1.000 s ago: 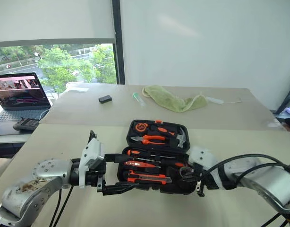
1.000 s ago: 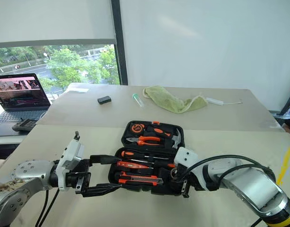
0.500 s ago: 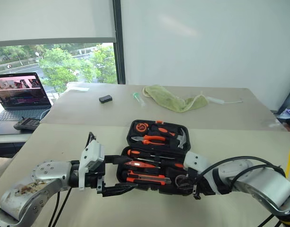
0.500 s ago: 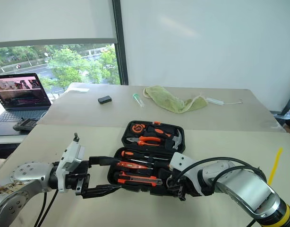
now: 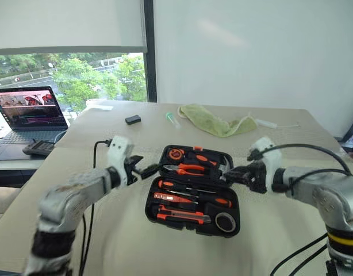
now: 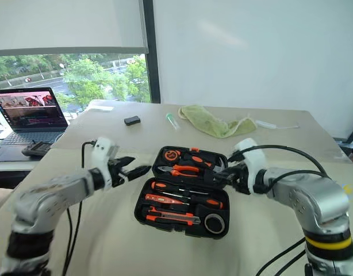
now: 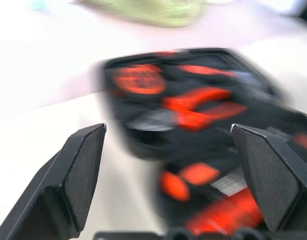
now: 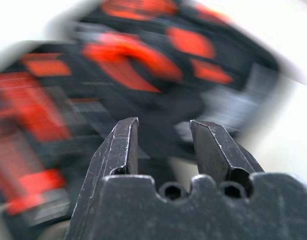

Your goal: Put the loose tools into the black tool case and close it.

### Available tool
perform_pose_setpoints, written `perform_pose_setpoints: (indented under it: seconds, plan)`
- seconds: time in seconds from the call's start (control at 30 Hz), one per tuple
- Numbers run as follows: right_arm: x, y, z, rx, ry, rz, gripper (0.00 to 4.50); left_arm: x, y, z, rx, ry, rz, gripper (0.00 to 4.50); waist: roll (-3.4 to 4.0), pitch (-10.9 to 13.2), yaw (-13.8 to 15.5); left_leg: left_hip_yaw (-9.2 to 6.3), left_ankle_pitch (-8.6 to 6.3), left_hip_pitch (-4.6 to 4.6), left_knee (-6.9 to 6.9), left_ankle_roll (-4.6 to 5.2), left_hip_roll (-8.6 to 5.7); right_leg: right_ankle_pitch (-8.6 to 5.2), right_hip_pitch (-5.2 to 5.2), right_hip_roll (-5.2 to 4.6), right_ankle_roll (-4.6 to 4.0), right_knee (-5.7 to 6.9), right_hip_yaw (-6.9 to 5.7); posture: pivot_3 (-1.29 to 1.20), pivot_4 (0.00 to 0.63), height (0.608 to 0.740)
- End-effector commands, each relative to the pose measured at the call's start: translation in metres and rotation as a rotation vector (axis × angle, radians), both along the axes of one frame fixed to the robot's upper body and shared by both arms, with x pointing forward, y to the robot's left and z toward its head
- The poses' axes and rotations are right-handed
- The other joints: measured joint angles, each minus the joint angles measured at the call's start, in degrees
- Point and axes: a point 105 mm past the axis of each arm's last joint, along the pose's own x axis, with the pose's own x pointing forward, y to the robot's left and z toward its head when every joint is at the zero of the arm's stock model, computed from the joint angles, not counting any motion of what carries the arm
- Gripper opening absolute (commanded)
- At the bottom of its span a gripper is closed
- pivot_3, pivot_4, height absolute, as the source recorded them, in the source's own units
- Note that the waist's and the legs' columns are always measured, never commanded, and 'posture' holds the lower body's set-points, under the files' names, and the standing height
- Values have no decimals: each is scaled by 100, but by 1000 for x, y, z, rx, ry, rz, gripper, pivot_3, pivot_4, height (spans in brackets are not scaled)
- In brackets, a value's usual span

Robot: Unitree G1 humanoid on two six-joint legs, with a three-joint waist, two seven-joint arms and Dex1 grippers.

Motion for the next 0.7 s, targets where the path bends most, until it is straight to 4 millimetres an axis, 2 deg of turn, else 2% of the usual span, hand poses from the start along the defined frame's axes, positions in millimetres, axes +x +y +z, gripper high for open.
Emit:
perform_pose_setpoints:
  seconds: [0.03,0.13,0.33,0.47,0.6,0.7]
  plan:
    - [22,-8,3,-32,-35,-66,1970,20,-2,-11,86,105,93,4292,2,-1,-52,0,3,1,-11,-5,0,-1,-1,3,1,1,1,0,150,740]
    - [35,-12,-9,-60,21,-78,1970,39,-15,-19,49,190,84,4292,2,-1,-94,2,10,-8,-18,-16,8,-1,-8,15,1,3,-2,0,150,740]
    - [44,-1,-19,-18,89,-38,1970,51,-9,-30,91,240,106,4292,2,-1,-149,5,10,-10,-42,-17,8,-2,-14,11,3,-8,-1,0,150,740]
    - [44,7,-34,-31,150,6,1970,58,-6,-24,56,236,142,4292,2,-1,-168,6,11,1,-41,-17,11,-2,-4,8,3,-6,2,0,150,740]
    - [46,7,-35,-12,160,2,1970,59,0,-25,25,264,168,4292,2,-1,-196,5,10,15,-41,-16,14,-1,-3,4,0,-4,9,0,150,740]
    - [49,10,-34,-4,165,14,1970,63,3,-19,-27,253,188,4292,2,-1,-201,3,7,23,-45,-12,19,5,-5,7,-10,4,10,0,150,740]
